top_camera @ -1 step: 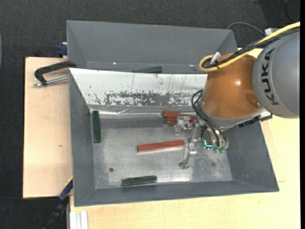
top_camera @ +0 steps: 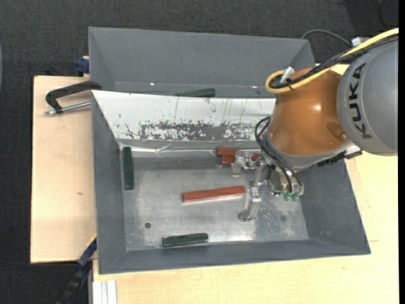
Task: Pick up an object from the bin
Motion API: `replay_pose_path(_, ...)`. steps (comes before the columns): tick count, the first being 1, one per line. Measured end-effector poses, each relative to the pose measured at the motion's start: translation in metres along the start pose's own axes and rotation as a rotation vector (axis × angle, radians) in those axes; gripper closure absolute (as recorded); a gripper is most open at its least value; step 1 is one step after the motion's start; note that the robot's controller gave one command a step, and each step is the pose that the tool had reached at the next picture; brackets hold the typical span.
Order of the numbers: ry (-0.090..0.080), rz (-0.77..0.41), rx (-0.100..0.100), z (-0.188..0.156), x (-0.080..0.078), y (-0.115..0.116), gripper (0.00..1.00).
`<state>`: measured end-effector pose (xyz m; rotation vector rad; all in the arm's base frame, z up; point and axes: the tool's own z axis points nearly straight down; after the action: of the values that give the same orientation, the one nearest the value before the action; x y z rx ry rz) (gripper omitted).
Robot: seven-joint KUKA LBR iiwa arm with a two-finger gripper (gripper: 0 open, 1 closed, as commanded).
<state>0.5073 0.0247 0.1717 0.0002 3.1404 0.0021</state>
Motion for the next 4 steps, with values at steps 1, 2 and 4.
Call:
replay_pose_path(1, -0.006, -0.066, 0.001, 0.046, -0.023, -0.007, 0.00)
replay_pose_path(2, -0.005, 0.206, -0.001, 0.100, -0.079, -0.003, 1.00)
replay_pose_path(4, -0.004, 0.234, 0.000, -0.015, -0.073, -0.036, 1.00)
